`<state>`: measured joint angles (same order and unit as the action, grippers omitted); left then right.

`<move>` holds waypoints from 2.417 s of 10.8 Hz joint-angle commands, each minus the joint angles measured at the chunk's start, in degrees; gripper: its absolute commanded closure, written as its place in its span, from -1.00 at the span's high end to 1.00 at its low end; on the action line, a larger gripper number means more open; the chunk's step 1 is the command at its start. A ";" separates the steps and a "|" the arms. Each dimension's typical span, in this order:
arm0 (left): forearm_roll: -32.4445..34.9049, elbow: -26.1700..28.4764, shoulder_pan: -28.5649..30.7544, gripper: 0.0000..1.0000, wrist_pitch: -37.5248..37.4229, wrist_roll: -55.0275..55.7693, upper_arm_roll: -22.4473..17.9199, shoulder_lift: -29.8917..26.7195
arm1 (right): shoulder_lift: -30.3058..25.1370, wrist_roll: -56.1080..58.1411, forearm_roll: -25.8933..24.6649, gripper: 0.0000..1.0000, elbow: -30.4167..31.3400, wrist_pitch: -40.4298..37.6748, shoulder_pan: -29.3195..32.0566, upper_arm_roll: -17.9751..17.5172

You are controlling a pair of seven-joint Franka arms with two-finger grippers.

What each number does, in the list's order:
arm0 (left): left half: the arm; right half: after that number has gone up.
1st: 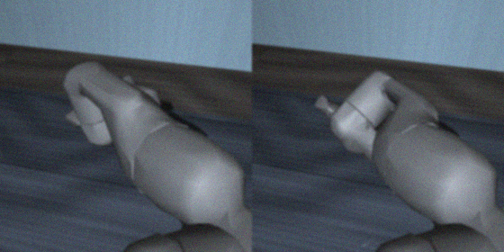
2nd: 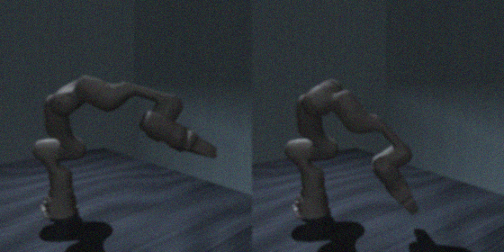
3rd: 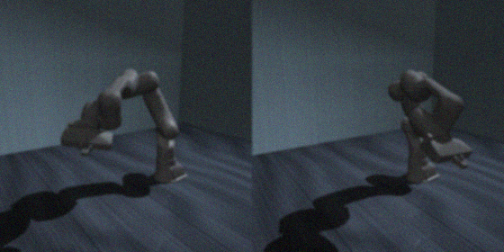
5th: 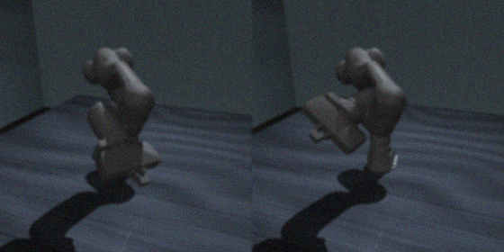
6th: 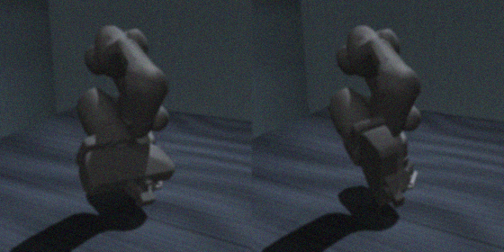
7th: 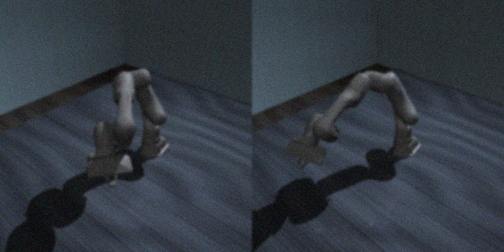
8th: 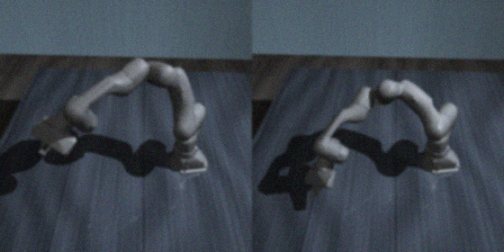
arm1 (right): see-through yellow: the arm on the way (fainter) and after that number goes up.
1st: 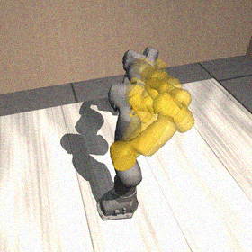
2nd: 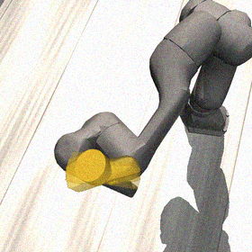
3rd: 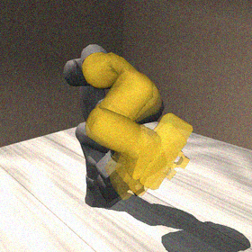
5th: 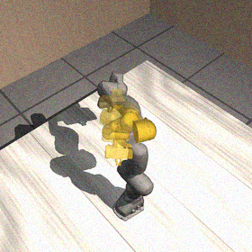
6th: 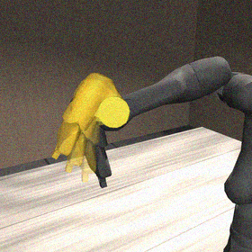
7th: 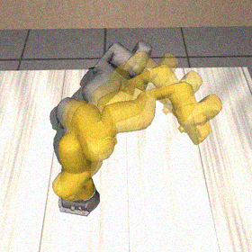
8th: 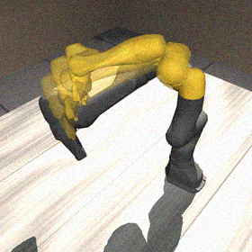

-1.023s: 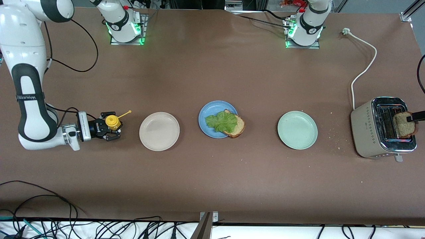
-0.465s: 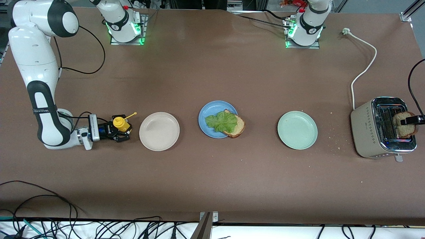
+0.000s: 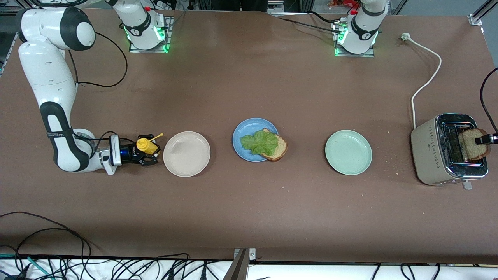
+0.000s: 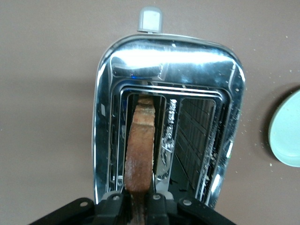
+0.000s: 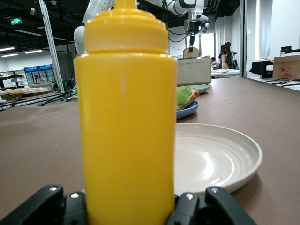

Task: Make sandwich in blue plate with both arms
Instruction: 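Release the bottle with the right gripper while the left gripper grasps toast, then lift the toast from the toaster and carry it toward the blue plate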

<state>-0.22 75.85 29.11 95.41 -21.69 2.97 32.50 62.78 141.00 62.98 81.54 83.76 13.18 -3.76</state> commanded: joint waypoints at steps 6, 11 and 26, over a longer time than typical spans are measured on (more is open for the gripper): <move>0.30 -5.01 -8.61 -1.00 -18.67 0.51 1.50 -8.32 | 1.29 -0.20 1.97 1.00 -3.84 -2.37 2.20 -0.64; -6.52 -4.92 -12.58 -1.00 -24.57 17.21 15.00 -9.73 | 0.94 -0.03 1.27 1.00 -4.89 -6.23 2.99 3.47; -39.42 -2.02 -32.79 -1.00 6.17 8.27 22.78 20.32 | -35.23 -47.44 -28.42 1.00 7.12 6.83 -6.57 16.50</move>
<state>-36.76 74.24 -2.75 98.10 -8.04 25.92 51.26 39.06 102.25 38.38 76.05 83.00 10.43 12.13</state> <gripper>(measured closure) 0.912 0.000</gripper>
